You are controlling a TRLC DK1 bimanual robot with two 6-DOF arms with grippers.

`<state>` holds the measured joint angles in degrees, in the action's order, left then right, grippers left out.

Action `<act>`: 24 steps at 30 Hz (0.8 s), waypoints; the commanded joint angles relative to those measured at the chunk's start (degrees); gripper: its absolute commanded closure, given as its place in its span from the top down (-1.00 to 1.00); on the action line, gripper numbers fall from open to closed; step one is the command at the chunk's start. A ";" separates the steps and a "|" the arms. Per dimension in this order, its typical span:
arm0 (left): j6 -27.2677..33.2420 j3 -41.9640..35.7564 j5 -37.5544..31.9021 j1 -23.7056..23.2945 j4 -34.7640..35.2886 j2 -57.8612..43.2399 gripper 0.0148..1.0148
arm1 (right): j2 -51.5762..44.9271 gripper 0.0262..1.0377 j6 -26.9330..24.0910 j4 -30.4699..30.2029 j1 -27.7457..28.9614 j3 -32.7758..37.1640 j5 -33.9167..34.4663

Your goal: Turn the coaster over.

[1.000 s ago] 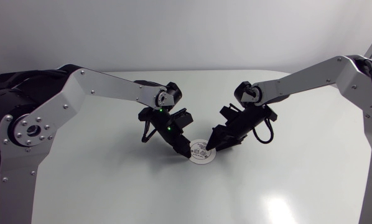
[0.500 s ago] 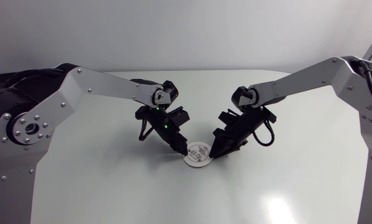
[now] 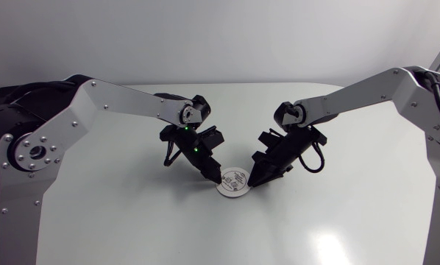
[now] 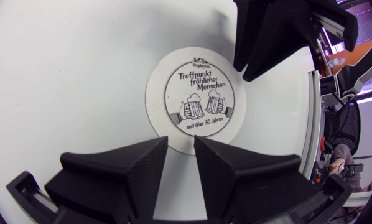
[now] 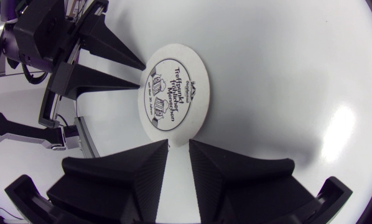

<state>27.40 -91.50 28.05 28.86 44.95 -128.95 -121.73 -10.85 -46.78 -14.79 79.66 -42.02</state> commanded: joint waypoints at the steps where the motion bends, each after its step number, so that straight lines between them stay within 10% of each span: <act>1: 1.08 2.73 0.07 1.20 -1.18 -3.33 -0.37 | 1.67 -0.47 1.27 2.75 -1.65 1.90 -3.07; 24: 1.34 3.79 0.25 0.84 -1.27 -2.36 -0.37 | 4.05 -0.46 1.98 0.64 -5.96 8.67 -4.74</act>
<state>27.59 -90.96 29.15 29.36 43.05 -128.90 -119.02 -9.93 -44.91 -19.77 87.02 -46.13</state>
